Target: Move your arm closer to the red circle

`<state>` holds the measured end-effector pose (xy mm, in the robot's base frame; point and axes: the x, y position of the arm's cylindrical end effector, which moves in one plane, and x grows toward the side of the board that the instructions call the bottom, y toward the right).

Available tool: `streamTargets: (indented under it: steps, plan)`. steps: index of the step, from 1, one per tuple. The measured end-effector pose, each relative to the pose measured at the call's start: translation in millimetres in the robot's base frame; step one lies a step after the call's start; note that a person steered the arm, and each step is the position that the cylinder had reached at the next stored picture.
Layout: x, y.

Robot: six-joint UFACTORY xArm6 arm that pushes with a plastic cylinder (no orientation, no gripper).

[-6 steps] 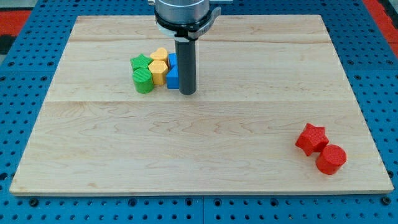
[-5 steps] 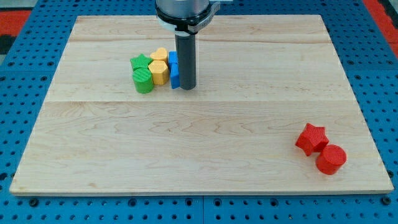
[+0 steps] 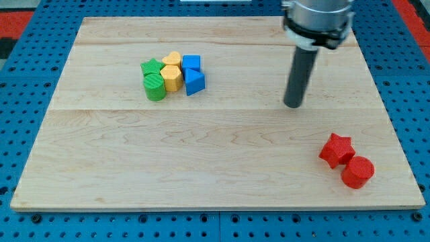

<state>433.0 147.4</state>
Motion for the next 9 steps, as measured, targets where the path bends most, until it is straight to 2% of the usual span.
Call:
streamTargets:
  steps: [3,4,5,7,8,9]
  plan:
    - [47,68]
    - [87,84]
    - [108,109]
    - [153,110]
    - [159,103]
    - [144,90]
